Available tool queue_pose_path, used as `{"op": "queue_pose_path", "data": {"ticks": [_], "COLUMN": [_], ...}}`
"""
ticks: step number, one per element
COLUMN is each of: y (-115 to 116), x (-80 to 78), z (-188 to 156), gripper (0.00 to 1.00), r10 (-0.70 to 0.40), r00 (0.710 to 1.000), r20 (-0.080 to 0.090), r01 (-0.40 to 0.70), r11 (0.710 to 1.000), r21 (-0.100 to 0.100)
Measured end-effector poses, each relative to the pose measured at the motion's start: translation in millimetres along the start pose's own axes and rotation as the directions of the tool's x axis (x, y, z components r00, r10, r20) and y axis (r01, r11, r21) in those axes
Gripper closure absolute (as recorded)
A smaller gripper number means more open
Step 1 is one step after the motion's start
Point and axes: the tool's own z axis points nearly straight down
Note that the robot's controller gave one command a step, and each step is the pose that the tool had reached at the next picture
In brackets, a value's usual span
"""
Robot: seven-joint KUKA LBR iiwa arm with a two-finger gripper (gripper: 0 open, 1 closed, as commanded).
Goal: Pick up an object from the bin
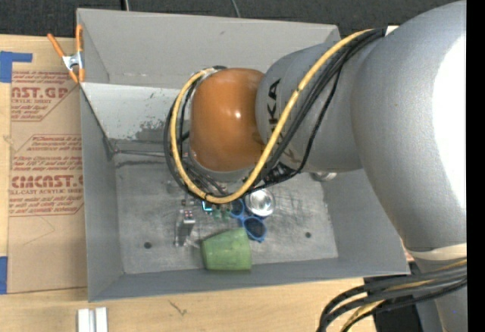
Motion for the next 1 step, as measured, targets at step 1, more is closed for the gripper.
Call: {"op": "queue_pose_path", "data": {"ticks": [1], "y": [-81.3], "x": [-2.2], "z": [41.3], "gripper": [0.0], "r10": [-0.139], "r00": [0.99], "r20": [0.004], "r01": [0.139], "r11": [0.99], "r21": [0.003]}}
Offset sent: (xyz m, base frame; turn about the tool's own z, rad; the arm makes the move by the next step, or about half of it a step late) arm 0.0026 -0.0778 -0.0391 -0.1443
